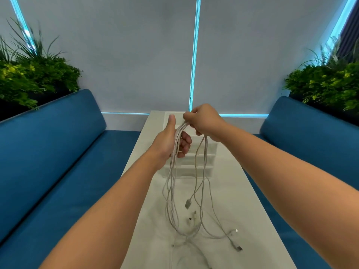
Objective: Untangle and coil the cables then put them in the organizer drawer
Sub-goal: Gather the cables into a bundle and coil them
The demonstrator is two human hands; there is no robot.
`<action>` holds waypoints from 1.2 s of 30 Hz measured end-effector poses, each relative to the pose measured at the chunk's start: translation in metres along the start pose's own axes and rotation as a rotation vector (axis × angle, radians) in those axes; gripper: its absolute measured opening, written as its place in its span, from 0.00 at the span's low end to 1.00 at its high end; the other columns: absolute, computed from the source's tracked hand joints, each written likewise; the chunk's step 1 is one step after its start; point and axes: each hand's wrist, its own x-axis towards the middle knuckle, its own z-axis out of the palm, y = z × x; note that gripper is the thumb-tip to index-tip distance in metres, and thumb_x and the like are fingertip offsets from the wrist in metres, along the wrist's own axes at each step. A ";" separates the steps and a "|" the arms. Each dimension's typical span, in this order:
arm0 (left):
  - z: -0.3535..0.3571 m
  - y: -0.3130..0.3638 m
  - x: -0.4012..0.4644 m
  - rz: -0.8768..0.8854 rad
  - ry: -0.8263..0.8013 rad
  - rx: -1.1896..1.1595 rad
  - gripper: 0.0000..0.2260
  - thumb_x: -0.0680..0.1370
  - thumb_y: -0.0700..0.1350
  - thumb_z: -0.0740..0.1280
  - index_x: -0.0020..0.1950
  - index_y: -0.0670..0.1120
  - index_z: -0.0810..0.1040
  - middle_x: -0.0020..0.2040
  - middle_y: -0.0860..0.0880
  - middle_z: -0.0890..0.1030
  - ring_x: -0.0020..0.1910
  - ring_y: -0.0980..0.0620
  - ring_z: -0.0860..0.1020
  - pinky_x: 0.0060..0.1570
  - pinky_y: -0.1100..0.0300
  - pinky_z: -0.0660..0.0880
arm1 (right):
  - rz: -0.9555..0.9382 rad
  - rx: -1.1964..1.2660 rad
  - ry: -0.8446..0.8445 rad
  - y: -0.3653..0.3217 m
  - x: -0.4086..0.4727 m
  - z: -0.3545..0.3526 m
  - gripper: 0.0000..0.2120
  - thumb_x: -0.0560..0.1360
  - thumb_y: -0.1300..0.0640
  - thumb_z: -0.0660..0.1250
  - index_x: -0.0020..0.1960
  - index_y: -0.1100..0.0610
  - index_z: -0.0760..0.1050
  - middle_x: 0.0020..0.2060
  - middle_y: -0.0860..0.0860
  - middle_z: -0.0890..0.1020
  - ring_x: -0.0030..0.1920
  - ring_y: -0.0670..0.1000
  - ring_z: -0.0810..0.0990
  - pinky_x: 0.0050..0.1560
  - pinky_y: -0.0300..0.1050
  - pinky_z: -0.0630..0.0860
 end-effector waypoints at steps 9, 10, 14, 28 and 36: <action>0.009 -0.010 -0.006 0.024 0.012 0.043 0.23 0.82 0.63 0.53 0.33 0.50 0.62 0.27 0.53 0.61 0.25 0.55 0.57 0.26 0.61 0.55 | -0.033 -0.174 -0.073 0.026 0.003 -0.023 0.12 0.78 0.57 0.62 0.46 0.63 0.79 0.37 0.56 0.82 0.33 0.52 0.78 0.37 0.44 0.79; 0.008 -0.009 -0.006 0.029 -0.005 0.062 0.23 0.82 0.62 0.54 0.33 0.50 0.62 0.27 0.53 0.61 0.25 0.56 0.57 0.26 0.61 0.55 | -0.109 -0.362 -0.063 0.027 0.004 -0.025 0.12 0.79 0.55 0.61 0.48 0.61 0.80 0.40 0.56 0.83 0.38 0.54 0.79 0.43 0.47 0.78; 0.007 -0.001 0.001 0.039 -0.092 0.131 0.22 0.82 0.61 0.55 0.32 0.51 0.62 0.27 0.54 0.60 0.24 0.56 0.56 0.26 0.62 0.52 | -0.387 -0.699 -0.184 0.016 -0.001 -0.020 0.12 0.82 0.55 0.56 0.49 0.59 0.77 0.44 0.54 0.82 0.46 0.56 0.79 0.47 0.49 0.73; -0.018 0.007 0.008 0.092 -0.251 0.706 0.29 0.82 0.63 0.49 0.45 0.40 0.77 0.34 0.51 0.69 0.30 0.55 0.64 0.33 0.65 0.64 | -0.078 -0.261 -0.533 0.042 -0.013 -0.006 0.22 0.83 0.50 0.51 0.34 0.57 0.68 0.28 0.50 0.70 0.29 0.48 0.65 0.35 0.43 0.66; -0.033 -0.023 0.021 0.018 -0.115 0.917 0.25 0.84 0.59 0.51 0.41 0.44 0.76 0.37 0.48 0.76 0.36 0.50 0.74 0.43 0.57 0.71 | -0.234 -0.968 -0.195 0.066 -0.012 -0.020 0.19 0.83 0.48 0.48 0.38 0.55 0.68 0.31 0.49 0.69 0.33 0.50 0.68 0.30 0.41 0.62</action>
